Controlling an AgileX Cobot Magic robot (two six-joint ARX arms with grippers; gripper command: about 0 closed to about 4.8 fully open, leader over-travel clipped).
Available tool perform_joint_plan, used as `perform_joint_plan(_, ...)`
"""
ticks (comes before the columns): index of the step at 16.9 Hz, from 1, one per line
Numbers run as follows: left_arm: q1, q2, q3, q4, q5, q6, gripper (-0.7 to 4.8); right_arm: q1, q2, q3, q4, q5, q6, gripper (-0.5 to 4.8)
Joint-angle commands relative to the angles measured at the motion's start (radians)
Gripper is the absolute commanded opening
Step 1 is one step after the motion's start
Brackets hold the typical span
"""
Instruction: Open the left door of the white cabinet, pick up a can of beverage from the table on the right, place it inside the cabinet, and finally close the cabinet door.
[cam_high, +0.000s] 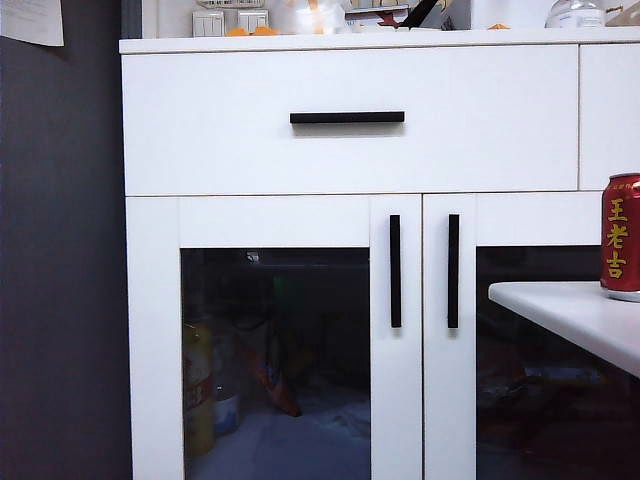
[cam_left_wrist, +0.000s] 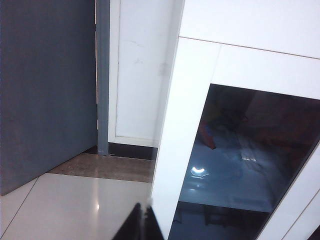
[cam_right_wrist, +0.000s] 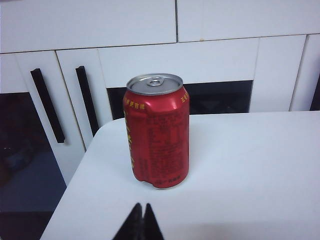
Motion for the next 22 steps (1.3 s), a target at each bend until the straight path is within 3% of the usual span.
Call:
perform_joint_plan(1, 0.001, 0.0, 0.002, 0.019, 0.006, 0.0, -0.05, 0.002, -0.001, -0.001, 0.001, -0.001, 0.001, -0.01)
perform_joint_plan(6, 0.001, 0.0, 0.003, 0.022, 0.006, -0.002, -0.04, 0.002, -0.001, 0.016, -0.043, -0.006, 0.009, -0.01)
perform_joint_plan(7, 0.001, 0.0, 0.006, 0.037, 0.016, -0.035, 0.05, 0.002, -0.001, 0.042, -0.043, -0.036, 0.064, 0.0)
perform_joint_plan(8, 0.001, 0.0, 0.015, 0.051, 0.047, -0.083, 0.54, 0.002, -0.001, 0.067, -0.047, -0.078, 0.105, 0.14)
perform_joint_plan(10, 0.0, 0.0, 0.051, 0.071, 0.161, -0.134, 2.31, 0.002, -0.001, 0.154, -0.085, -0.2, 0.101, 1.69)
perform_joint_plan(11, -0.001, 0.001, 0.081, 0.104, 0.218, -0.202, 2.49, 0.002, 0.0, 0.232, -0.084, -0.249, 0.055, 2.38)
perform_joint_plan(12, -0.001, 0.001, 0.1, 0.11, 0.24, -0.237, 2.62, 0.002, 0.0, 0.278, -0.088, -0.251, 0.022, 2.85)
perform_joint_plan(14, -0.001, 0.004, 0.152, 0.111, 0.262, -0.298, 4.35, 0.001, 0.02, 0.372, -0.103, -0.251, -0.03, 3.7)
perform_joint_plan(15, -0.002, 0.008, 0.187, 0.11, 0.283, -0.325, 4.79, 0.001, 0.043, 0.42, -0.113, -0.253, -0.049, 3.89)
perform_joint_plan(20, -0.04, 0.116, 0.401, 0.128, 0.359, -0.33, 4.79, 0.001, 0.206, 0.651, -0.166, -0.296, -0.078, 3.91)
perform_joint_plan(22, -0.064, 0.23, 0.477, 0.151, 0.374, -0.329, 4.79, 0.001, 0.272, 0.713, -0.156, -0.381, -0.071, 3.91)
